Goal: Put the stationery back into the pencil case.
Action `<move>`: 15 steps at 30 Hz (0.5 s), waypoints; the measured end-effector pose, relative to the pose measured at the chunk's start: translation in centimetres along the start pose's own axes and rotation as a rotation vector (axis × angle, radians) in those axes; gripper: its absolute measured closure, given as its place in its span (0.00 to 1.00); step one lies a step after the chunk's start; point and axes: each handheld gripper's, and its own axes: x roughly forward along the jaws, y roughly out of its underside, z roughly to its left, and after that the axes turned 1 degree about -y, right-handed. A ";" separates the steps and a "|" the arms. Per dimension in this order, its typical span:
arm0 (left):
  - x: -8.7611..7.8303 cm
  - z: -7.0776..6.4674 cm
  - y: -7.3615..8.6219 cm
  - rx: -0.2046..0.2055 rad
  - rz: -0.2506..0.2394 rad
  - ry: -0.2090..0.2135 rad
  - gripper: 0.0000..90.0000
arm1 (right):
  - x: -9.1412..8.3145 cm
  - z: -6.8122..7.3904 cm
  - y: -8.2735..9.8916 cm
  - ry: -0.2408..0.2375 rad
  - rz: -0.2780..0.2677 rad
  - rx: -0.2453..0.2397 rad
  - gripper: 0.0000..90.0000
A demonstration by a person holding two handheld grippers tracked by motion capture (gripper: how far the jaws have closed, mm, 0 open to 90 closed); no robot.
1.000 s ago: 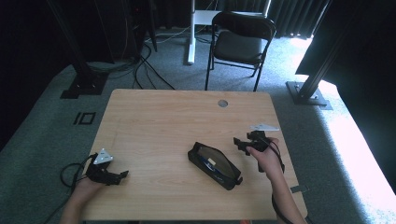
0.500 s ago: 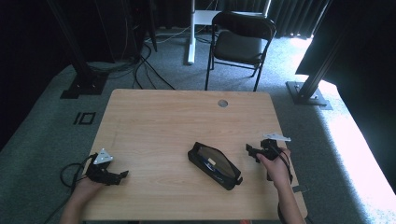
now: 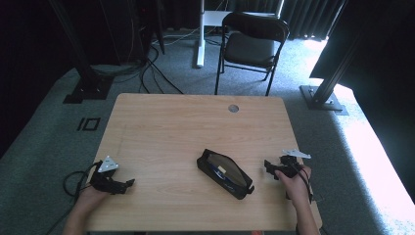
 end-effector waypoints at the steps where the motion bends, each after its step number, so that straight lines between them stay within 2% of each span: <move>1: 0.0 0.0 0.0 0.000 0.000 0.000 0.02 | 0.0 -0.2 0.2 0.006 0.001 0.007 0.22; 3: 0.0 0.0 0.0 0.000 0.000 0.000 0.02 | 0.0 -0.4 0.6 0.025 0.006 -0.002 0.22; 6: 0.0 0.0 0.0 0.000 0.000 0.000 0.02 | -0.1 -0.7 1.2 0.019 0.002 0.032 0.21; 8: 0.0 0.0 0.0 0.000 0.000 0.000 0.02 | -0.2 -0.6 1.6 0.040 -0.011 0.019 0.20; 10: 0.0 0.0 0.0 0.002 0.001 0.000 0.02 | -0.3 -0.6 1.9 0.048 -0.028 0.026 0.20; 13: 0.0 0.0 0.0 0.000 0.000 0.000 0.02 | -0.5 -0.4 2.4 0.109 -0.027 0.009 0.20; 15: 0.0 0.0 0.0 0.001 0.000 0.000 0.02 | -0.7 -0.3 2.6 0.130 -0.019 -0.004 0.20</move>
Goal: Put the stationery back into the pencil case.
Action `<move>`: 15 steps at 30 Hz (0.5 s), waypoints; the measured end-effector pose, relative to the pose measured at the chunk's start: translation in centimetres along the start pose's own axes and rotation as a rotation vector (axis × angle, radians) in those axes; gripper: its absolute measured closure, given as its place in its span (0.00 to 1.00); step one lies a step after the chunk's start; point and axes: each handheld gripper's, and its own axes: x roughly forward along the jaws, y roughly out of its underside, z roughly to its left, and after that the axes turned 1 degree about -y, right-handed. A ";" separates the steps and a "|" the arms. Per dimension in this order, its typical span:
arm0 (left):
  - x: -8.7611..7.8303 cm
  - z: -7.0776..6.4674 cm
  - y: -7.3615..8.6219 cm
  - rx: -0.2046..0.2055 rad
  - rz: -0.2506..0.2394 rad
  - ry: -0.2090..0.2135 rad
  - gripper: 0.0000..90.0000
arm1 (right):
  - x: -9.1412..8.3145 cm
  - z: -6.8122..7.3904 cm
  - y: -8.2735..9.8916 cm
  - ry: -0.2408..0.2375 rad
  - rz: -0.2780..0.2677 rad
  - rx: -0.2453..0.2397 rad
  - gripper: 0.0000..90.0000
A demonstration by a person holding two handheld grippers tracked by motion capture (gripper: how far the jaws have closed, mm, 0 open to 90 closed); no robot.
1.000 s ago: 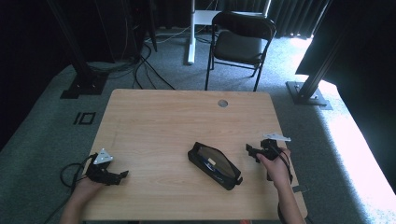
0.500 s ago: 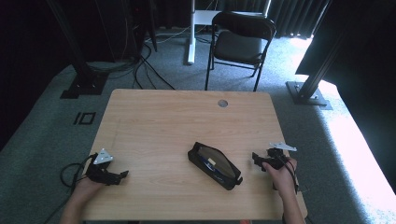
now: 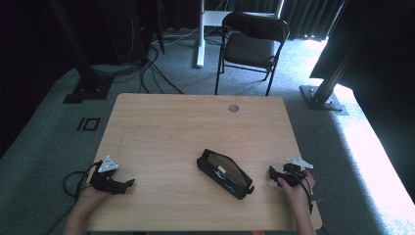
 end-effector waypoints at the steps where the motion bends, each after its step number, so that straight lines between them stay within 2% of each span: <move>1: 0.0 0.0 0.0 0.000 0.000 0.000 0.02 | -0.1 0.0 0.1 0.000 0.002 -0.010 0.19; 15: 0.0 -0.1 0.0 -0.005 -0.001 -0.005 0.02 | -0.2 0.2 0.2 0.005 0.003 -0.004 0.19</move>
